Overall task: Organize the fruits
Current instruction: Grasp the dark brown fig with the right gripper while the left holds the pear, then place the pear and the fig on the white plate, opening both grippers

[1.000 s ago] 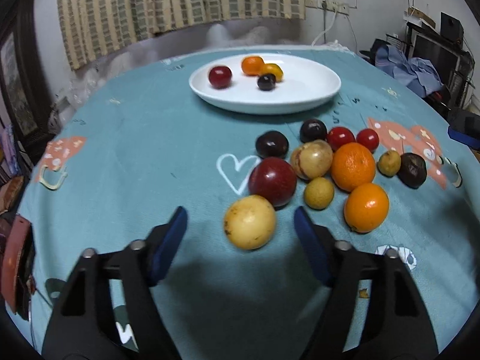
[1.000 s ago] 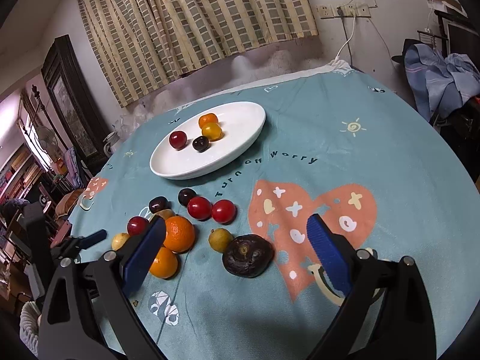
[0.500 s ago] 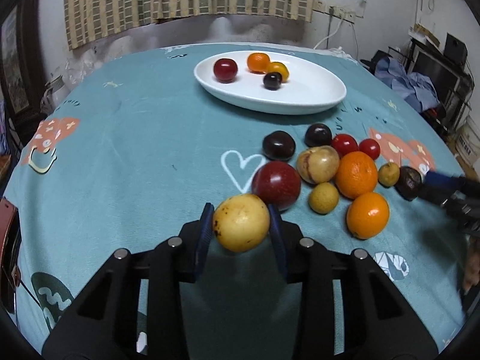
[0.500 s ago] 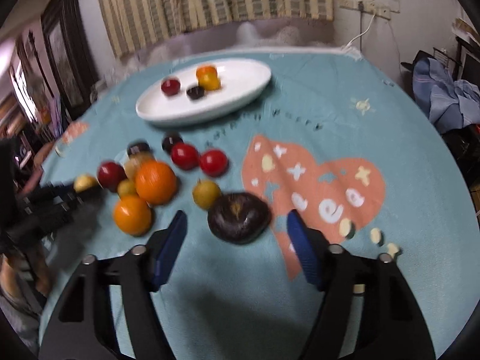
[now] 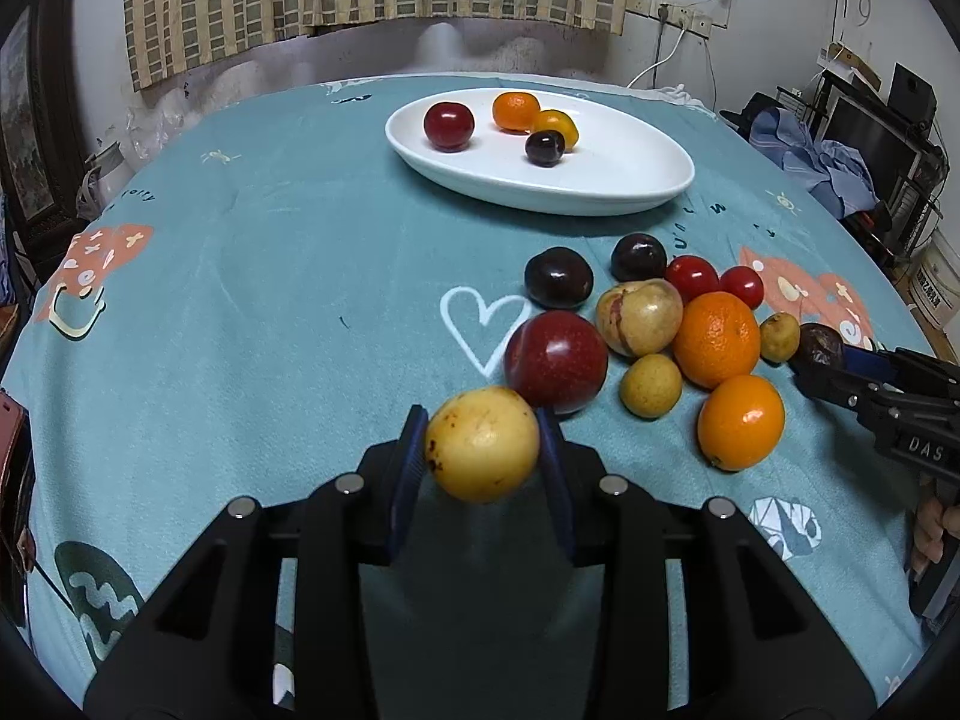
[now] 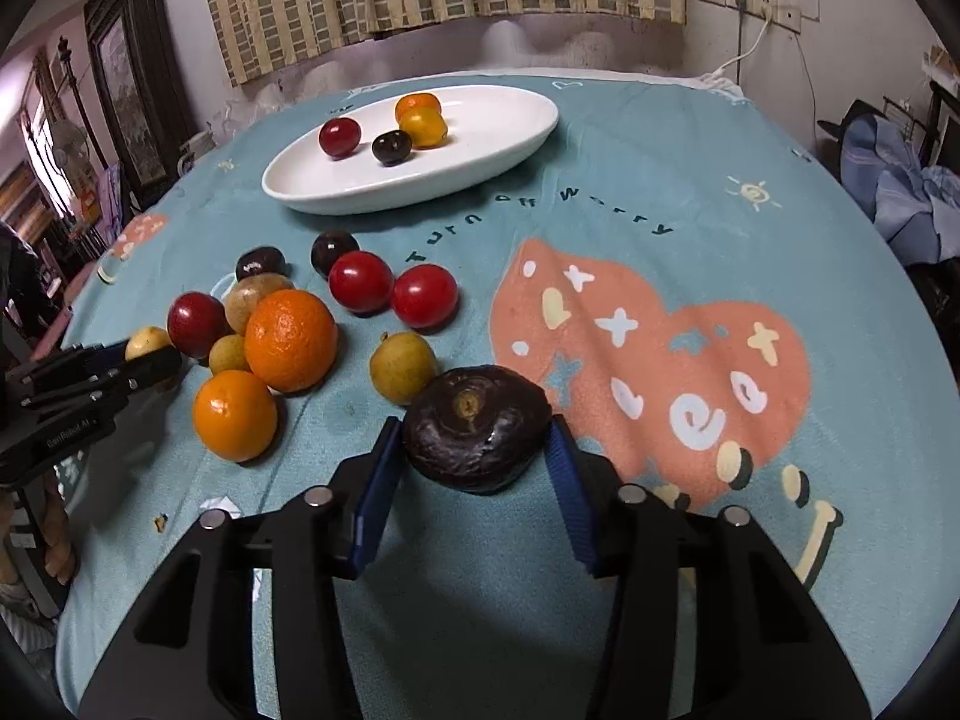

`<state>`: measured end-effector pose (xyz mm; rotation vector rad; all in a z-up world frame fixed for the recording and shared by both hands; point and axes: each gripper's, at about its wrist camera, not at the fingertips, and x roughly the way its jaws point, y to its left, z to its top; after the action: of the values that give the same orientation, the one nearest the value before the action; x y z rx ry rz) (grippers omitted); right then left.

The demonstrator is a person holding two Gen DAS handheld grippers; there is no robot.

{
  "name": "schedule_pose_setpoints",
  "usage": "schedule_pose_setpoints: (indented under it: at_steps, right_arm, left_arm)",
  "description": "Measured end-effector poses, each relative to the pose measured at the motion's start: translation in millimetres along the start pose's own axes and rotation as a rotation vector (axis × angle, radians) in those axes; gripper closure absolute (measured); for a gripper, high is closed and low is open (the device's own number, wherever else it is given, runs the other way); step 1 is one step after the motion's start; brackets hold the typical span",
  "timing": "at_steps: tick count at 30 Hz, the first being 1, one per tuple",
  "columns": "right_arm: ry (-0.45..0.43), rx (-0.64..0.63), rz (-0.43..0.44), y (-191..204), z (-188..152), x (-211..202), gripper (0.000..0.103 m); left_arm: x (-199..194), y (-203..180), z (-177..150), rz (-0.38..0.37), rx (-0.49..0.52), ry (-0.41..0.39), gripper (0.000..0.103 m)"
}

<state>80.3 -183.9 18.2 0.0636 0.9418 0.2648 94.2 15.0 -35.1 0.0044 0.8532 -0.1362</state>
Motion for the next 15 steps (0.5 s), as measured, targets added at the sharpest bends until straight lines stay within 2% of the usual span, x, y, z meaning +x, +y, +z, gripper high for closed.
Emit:
schedule_pose_setpoints:
  at_steps: [4,10,13,15]
  right_arm:
    - [-0.045,-0.007,0.005,1.6,0.8,-9.4,0.056]
    - [-0.156,0.027,0.031,-3.5,8.3,-38.4,0.056]
    - [-0.182,0.037,0.077,-1.3,25.0,-49.7,0.056]
    - [-0.200,0.005,0.071,5.5,46.9,-55.7,0.056]
  left_arm:
    - [-3.4,2.6,0.1,-0.006,-0.019,-0.020,0.066]
    - [-28.8,-2.4,5.4,-0.015,-0.002,-0.111,0.066]
    - [-35.4,-3.8,22.5,-0.026,-0.002,-0.131,0.066]
    - [-35.5,-5.8,42.0,-0.023,0.010,-0.136,0.066]
